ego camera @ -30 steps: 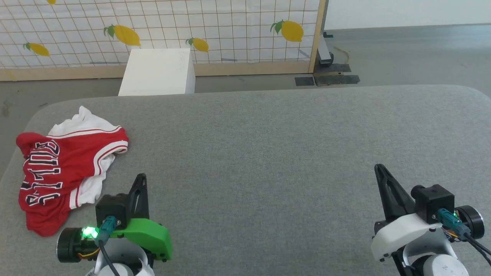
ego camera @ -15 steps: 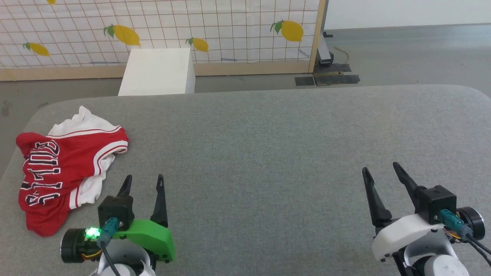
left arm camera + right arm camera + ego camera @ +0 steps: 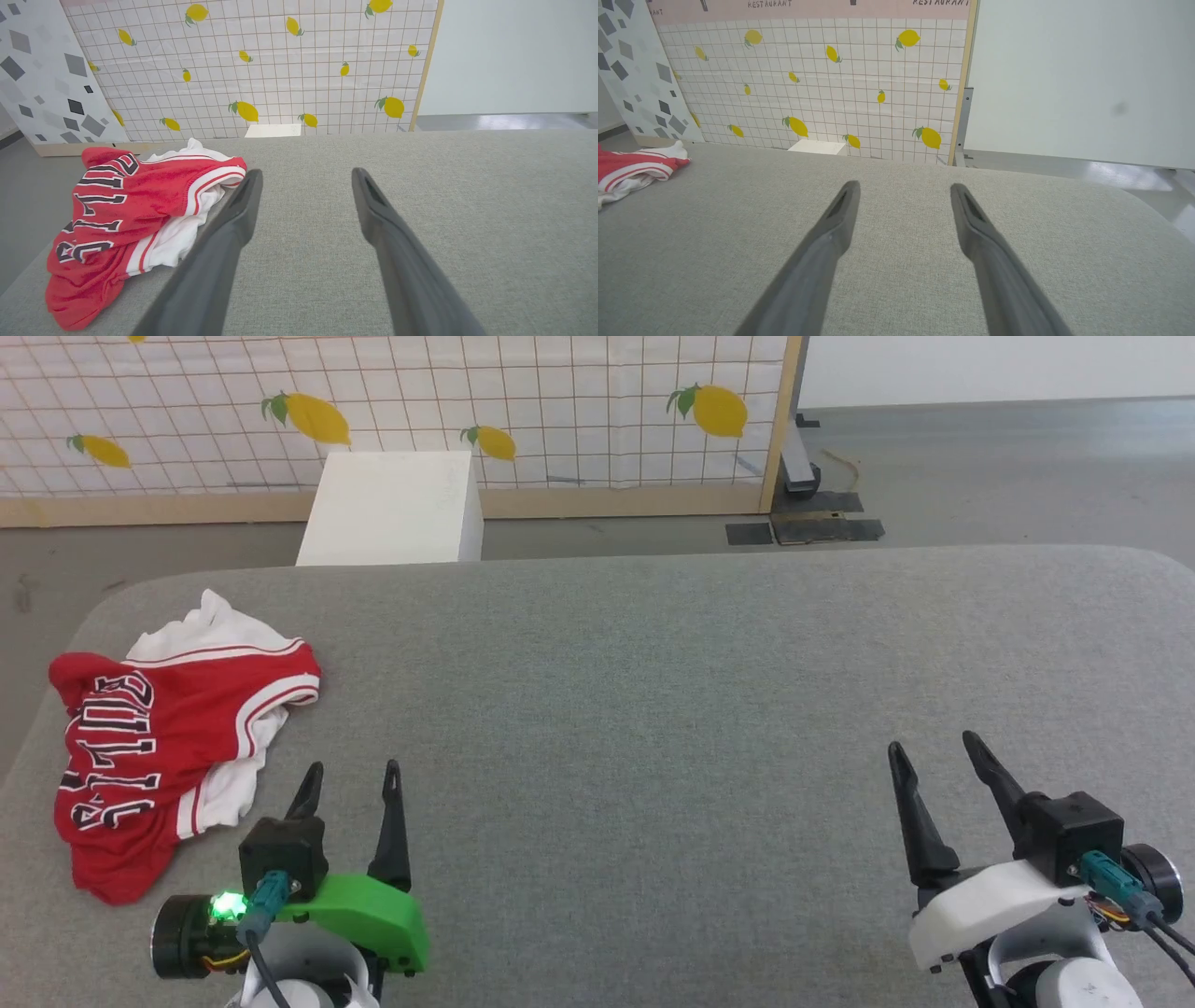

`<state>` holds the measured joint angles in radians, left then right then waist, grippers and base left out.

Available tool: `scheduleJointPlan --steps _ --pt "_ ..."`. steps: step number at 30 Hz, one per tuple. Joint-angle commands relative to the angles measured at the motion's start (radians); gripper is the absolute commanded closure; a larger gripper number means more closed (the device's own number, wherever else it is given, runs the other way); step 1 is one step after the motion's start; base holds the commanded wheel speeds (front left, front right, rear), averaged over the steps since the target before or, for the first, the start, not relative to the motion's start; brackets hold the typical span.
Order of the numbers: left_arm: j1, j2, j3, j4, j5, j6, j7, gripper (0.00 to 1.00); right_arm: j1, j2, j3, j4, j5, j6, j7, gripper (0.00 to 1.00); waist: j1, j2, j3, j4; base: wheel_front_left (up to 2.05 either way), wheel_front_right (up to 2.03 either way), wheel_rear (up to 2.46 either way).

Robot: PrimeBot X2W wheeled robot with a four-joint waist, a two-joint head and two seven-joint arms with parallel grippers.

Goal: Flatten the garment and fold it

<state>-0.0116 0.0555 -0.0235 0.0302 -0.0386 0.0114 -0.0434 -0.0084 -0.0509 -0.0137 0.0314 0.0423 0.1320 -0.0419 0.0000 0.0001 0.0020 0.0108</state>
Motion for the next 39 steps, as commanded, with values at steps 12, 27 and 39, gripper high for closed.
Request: scheduleJointPlan --steps 12,27,39 --pt "-0.002 -0.001 0.008 0.004 -0.019 0.017 -0.033 0.0 0.01 0.0 -0.003 0.016 0.032 0.0 -0.034 0.0 0.0 -0.0001 0.003 0.055 0.0 0.0 0.0" --pt "0.015 -0.002 0.02 0.018 -0.055 0.035 -0.071 0.0 0.017 0.0 0.012 0.047 0.063 -0.001 -0.071 0.0 0.0 -0.0001 -0.004 0.165 0.0 0.0 0.0" --pt "0.027 -0.003 0.023 0.025 -0.09 0.054 -0.095 0.0 0.021 0.0 0.019 0.071 0.083 -0.001 -0.096 0.0 0.0 -0.0001 -0.008 0.237 0.0 0.0 0.0"
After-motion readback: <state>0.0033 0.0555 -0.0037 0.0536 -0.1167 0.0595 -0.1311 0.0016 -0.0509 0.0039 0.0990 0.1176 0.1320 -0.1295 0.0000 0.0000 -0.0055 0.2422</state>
